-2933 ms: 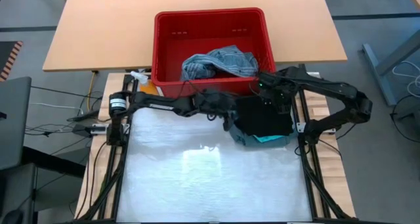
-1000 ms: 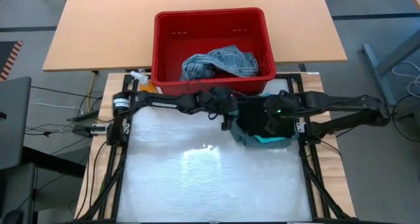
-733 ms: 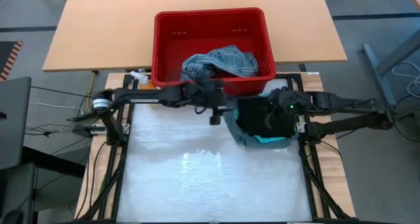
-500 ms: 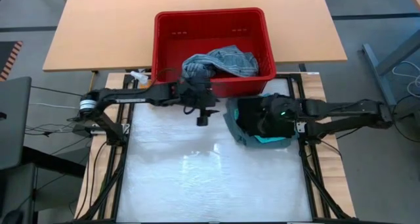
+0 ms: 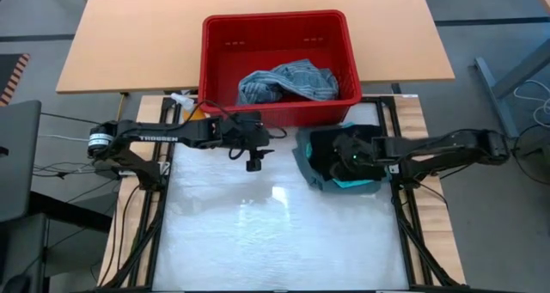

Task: Fold Laundry from Bin
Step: Remove the blue patterned polo from the red bin on the table

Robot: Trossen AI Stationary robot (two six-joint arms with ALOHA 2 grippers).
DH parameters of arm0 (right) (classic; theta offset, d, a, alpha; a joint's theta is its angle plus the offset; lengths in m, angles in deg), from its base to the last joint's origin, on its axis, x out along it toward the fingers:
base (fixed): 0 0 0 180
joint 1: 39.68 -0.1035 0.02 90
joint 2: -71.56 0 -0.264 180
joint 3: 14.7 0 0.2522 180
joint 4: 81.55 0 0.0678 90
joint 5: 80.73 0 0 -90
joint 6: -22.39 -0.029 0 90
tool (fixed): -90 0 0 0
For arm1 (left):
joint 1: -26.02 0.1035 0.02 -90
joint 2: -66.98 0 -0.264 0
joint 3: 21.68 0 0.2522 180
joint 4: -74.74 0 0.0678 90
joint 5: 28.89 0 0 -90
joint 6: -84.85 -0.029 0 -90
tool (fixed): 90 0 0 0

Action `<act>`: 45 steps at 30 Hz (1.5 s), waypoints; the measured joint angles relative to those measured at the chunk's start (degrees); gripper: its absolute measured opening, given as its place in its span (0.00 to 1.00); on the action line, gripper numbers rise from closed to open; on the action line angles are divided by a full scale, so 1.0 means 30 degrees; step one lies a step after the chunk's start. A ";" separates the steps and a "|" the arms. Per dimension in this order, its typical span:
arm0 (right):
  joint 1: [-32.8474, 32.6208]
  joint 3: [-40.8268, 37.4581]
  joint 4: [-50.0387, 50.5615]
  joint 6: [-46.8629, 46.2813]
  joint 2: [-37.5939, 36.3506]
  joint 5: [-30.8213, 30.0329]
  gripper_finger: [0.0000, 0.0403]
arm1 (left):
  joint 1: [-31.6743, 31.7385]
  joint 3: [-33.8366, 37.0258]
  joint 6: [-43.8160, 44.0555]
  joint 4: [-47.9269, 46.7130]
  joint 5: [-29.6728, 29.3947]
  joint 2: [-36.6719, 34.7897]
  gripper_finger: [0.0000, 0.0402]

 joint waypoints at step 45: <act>1.2116 1.8351 -0.4720 0.6928 1.3997 0.6135 0.61 | 0.5851 -0.1581 -0.0641 0.0463 0.4095 -0.2280 0.46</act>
